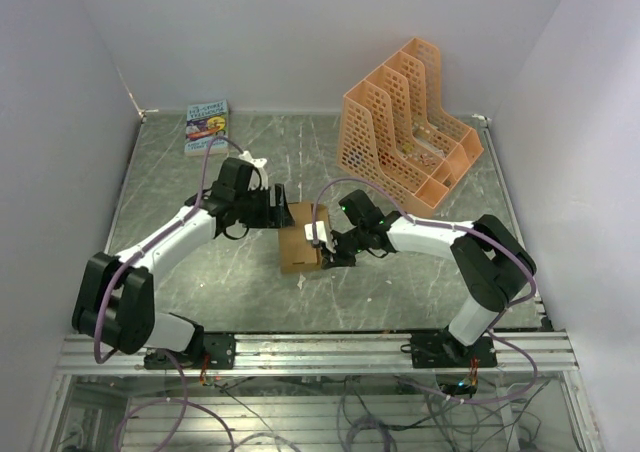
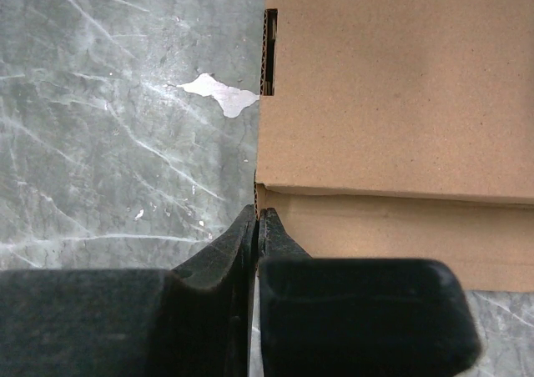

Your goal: Fold the paper box

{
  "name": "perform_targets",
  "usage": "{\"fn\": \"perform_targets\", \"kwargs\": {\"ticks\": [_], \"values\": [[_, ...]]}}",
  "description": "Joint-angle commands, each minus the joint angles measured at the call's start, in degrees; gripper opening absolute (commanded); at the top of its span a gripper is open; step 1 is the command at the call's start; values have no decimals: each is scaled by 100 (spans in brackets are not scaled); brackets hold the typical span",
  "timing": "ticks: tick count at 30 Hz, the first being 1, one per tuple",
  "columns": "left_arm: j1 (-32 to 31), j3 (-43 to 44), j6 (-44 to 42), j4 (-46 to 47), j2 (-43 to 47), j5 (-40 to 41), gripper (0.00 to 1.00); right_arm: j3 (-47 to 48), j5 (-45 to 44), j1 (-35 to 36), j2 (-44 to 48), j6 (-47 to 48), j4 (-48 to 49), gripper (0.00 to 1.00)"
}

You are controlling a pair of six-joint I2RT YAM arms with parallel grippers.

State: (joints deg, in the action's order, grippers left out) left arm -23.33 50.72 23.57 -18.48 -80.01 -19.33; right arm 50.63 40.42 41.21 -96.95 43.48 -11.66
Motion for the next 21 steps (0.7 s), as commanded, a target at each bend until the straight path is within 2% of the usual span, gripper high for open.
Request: {"fn": "perform_targets", "kwargs": {"ticks": [1,5,9,17,21], "values": [[25,17,344,-67,105,534,85,8,42,4,23,-33,-47,0],[-71,-203,498,161,117,693,84,8,36,0,44,-50,-25,0],[-84,-255,365,73,-81,732,75,-1,13,1,76,-83,1,0],[-75,-526,274,364,-473,440,67,11,-88,1,98,-147,17,0],[-7,-651,239,397,-522,448,60,13,-144,-44,116,-201,31,0]]}}
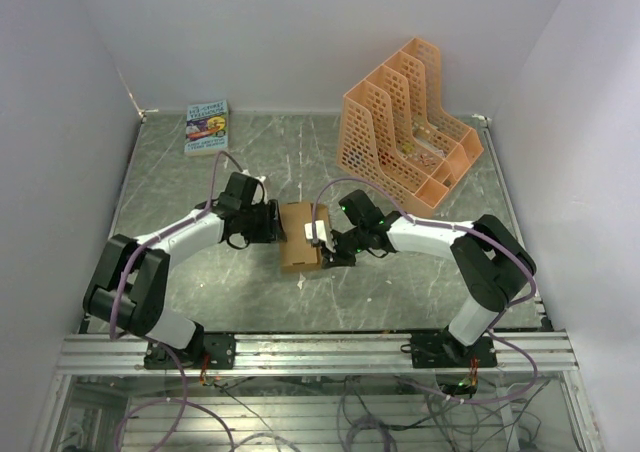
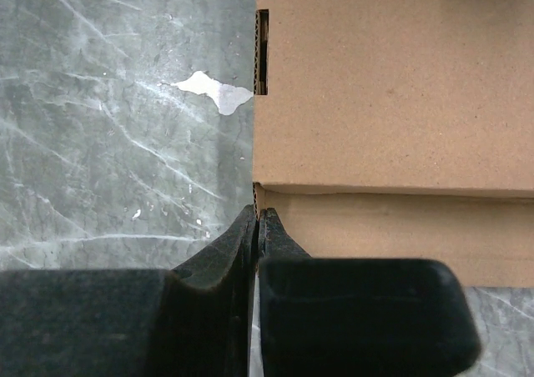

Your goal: Fold the paper box

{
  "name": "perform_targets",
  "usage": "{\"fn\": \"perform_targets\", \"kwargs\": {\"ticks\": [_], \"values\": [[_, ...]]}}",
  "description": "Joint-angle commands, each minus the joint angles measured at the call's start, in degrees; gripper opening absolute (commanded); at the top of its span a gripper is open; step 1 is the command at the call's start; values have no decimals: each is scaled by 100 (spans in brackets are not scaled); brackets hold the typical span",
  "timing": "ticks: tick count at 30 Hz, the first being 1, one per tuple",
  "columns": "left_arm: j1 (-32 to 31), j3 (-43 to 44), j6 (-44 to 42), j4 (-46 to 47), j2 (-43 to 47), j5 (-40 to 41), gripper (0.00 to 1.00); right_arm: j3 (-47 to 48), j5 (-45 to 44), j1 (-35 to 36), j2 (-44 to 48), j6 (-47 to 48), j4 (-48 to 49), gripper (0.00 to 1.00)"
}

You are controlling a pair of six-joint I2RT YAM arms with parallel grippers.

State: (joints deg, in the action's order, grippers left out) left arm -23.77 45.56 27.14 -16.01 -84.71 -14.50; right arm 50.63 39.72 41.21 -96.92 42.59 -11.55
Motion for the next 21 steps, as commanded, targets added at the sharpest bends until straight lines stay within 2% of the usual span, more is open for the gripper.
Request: {"fn": "perform_targets", "kwargs": {"ticks": [1,21], "values": [[65,-162,-133,143,-42,-40,59,16,-77,-70,116,-137,33,0],[463,-253,-334,101,-92,-314,58,103,198,-378,12,-414,-71,0]]}}
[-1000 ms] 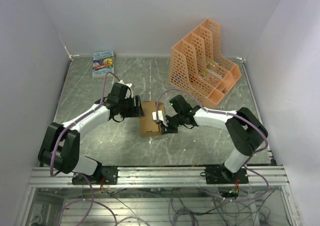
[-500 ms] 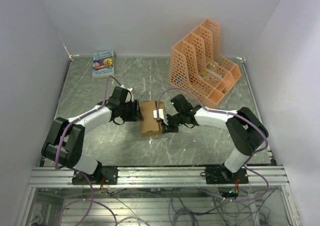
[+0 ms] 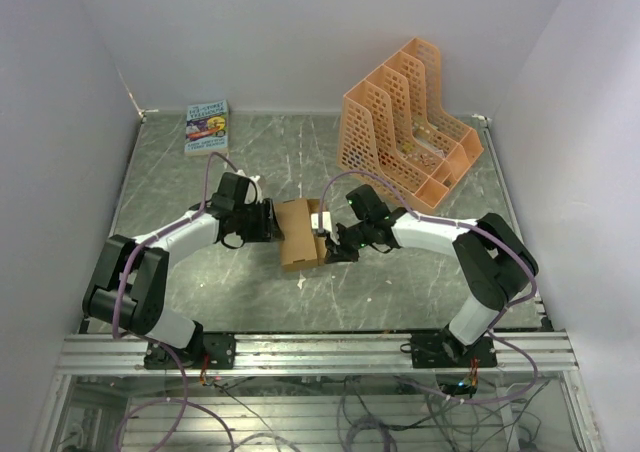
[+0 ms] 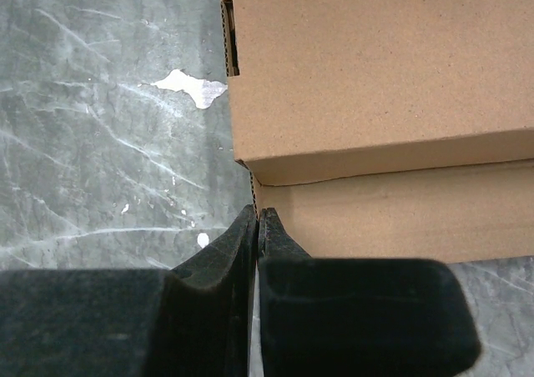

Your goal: Fold the paper box

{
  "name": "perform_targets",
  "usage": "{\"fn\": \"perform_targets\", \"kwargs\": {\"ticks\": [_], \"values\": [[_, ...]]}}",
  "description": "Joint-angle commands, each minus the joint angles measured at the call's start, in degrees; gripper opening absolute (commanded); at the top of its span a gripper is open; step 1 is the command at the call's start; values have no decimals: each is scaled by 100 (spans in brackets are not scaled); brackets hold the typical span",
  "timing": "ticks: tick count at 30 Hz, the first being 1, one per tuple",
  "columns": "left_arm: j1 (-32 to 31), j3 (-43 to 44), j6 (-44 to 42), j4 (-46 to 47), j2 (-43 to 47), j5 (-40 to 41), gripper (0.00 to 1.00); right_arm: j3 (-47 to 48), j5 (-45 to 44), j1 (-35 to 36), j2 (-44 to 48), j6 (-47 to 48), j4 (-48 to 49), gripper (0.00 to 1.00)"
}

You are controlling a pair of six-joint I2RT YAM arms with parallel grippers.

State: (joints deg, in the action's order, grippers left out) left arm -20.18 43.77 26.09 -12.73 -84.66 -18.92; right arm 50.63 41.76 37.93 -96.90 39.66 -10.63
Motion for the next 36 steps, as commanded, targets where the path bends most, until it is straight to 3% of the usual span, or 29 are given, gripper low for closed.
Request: {"fn": "perform_targets", "kwargs": {"ticks": [1,15,36], "values": [[104,-56,-222,-222,-108,93,58,109,-14,-42,6,-133,-156,0],[65,137,-47,-72,-53,-414,58,295,-371,288,-48,-143,-193,0],[-319,348,180,21,-35,-514,58,939,-901,709,-514,-389,-704,0]]}}
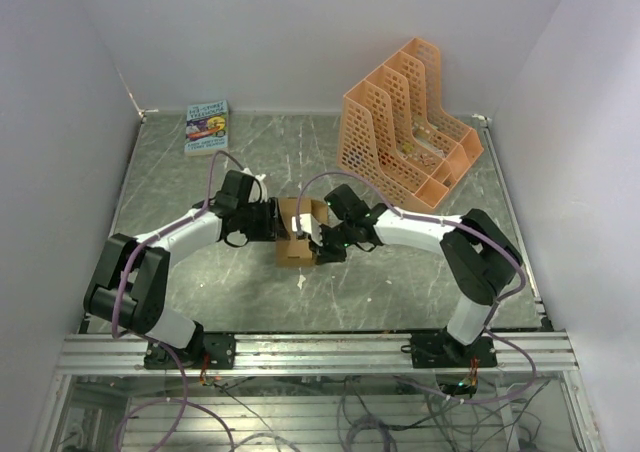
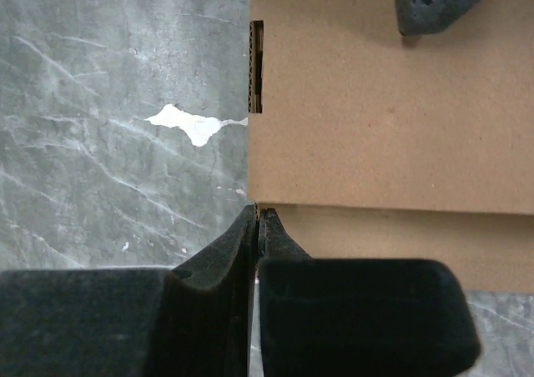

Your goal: Fold the paper box

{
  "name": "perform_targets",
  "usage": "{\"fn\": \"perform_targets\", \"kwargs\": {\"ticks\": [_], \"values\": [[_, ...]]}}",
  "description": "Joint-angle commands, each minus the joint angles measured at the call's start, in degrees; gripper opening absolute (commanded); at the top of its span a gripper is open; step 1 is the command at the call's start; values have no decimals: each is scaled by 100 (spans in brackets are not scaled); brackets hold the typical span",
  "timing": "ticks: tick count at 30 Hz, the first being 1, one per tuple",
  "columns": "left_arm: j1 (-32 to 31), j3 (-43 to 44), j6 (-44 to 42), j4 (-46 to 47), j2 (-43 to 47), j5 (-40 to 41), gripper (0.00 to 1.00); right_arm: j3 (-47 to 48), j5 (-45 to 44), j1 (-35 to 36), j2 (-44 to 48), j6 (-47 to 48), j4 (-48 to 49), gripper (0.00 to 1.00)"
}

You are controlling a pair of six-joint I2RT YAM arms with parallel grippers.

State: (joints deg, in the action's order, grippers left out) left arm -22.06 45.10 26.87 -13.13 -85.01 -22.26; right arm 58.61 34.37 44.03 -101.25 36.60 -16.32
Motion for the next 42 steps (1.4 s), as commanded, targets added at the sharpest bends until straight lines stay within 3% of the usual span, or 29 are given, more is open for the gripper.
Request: {"fn": "perform_targets", "kwargs": {"ticks": [1,8,17,22,24,27,28,31,32,42], "values": [[-153,224,100,52,0,-167,58,142,-179,115,-79,-87,-135,0],[-175,269,50,-85,6,-3,59,188,-247,141,-96,-43,-237,8],[143,372,-158,-456,262,373,67,47,124,-424,557,441,-704,46],[187,459,-105,-483,450,453,71,17,568,-639,945,524,-843,52],[200,414,-57,-420,667,476,72,13,927,-951,1042,180,-728,48],[273,199,150,-164,985,489,70,-94,998,-1540,1056,-1546,-1,1],[326,91,255,-38,1083,521,69,-243,779,-1744,983,-2113,189,0],[509,-324,531,395,1257,600,45,-367,243,-1804,723,-2896,415,0],[570,-402,542,440,1279,647,44,-427,-11,-1797,656,-3130,619,0],[676,-694,754,1367,895,-230,67,-181,-1846,-1251,-176,-4188,1122,0]]}}
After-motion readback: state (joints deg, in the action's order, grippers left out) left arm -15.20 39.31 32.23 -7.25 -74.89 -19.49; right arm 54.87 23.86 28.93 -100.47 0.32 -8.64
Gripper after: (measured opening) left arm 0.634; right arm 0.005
